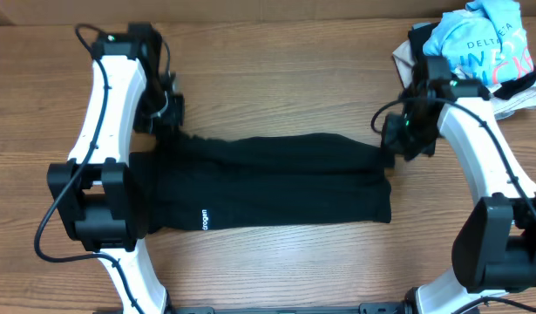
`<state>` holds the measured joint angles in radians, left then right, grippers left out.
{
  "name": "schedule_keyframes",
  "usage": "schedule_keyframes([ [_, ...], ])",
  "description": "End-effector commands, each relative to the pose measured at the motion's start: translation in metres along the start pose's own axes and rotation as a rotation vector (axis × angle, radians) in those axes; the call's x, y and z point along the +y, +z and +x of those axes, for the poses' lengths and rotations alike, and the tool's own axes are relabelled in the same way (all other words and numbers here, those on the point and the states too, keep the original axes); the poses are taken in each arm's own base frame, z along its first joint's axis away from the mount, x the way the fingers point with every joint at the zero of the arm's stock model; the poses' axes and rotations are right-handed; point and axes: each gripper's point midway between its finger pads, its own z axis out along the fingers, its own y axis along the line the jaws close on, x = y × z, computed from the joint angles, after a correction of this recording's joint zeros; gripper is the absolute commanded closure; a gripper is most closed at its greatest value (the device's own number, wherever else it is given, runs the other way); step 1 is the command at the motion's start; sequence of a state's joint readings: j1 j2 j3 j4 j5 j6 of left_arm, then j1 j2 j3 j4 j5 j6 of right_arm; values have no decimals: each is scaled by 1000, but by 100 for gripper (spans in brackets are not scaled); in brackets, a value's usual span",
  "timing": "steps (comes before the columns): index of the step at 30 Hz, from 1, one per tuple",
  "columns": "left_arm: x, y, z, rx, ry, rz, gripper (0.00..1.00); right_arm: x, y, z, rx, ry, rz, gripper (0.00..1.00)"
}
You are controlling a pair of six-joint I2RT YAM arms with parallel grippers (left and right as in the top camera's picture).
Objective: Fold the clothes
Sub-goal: 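Fold the far half toward the front with both grippers, then release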
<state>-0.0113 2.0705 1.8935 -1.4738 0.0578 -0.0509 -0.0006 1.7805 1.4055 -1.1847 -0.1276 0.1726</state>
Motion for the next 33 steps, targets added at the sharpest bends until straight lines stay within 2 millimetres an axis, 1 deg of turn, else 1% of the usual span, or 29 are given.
schedule_keyframes([
  [1, 12, 29, 26, 105, -32, -50, 96, -15, 18, 21, 68, 74, 13, 96],
  [2, 13, 36, 31, 124, -33, -54, 96, -18, 21, 23, 75, 84, 16, 93],
  [3, 14, 42, 35, 141, -33, -55, 92, -22, 22, 24, 80, 96, 17, 79],
  [4, 14, 47, 38, 153, -33, -56, 85, -26, 22, 24, 83, 107, 17, 64],
  [5, 15, 50, 41, 164, -33, -57, 77, -29, 21, 24, 85, 118, 18, 59],
  [6, 15, 52, 44, 174, -26, -56, 65, -32, 20, 24, 87, 128, 18, 51],
  [7, 15, 53, 46, 181, -17, -56, 51, -35, 20, 25, 89, 137, 18, 43],
  [8, 14, 53, 47, 189, 5, -47, 37, -37, 20, 25, 92, 140, 15, 37],
  [9, 13, 53, 49, 197, 30, -40, 25, -37, 20, 25, 95, 140, 11, 29],
  [10, 12, 52, 51, 203, 45, -36, 18, -36, 20, 26, 98, 122, -4, 24],
  [12, 12, 52, 52, 211, 62, -34, 13, -30, 22, 28, 108, 90, -44, 18],
  [14, 12, 51, 51, 206, 62, -33, 12, -23, 28, 33, 124, 68, -93, 15],
  [17, 7, 44, 44, 179, 63, -13, 12, -20, 39, 42, 145, 72, -125, 15],
  [21, -3, 18, 23, 79, 67, 33, 12, -22, 56, 59, 181, 82, -136, 15],
  [24, -13, -13, 5, -37, 76, 78, 12, -17, 67, 68, 195, 88, -183, 16],
  [25, -17, -25, 0, -77, 81, 95, 12, -14, 70, 69, 195, 89, -203, 19],
  [26, -23, -44, -8, -144, 89, 123, 11, -11, 74, 71, 191, 93, -233, 25],
  [27, -25, -53, -11, -173, 93, 133, 11, -10, 76, 71, 188, 95, -241, 26],
  [28, -30, -67, -14, -217, 101, 153, 11, -8, 80, 71, 179, 97, -258, 30],
  [30, -34, -88, -18, -284, 113, 173, 11, -6, 87, 73, 166, 93, -281, 33],
  [32, -37, -108, -21, -346, 122, 182, 11, -7, 94, 75, 154, 93, -283, 37],
  [33, -38, -117, -22, -374, 127, 183, 11, -8, 97, 76, 148, 91, -284, 40],
])
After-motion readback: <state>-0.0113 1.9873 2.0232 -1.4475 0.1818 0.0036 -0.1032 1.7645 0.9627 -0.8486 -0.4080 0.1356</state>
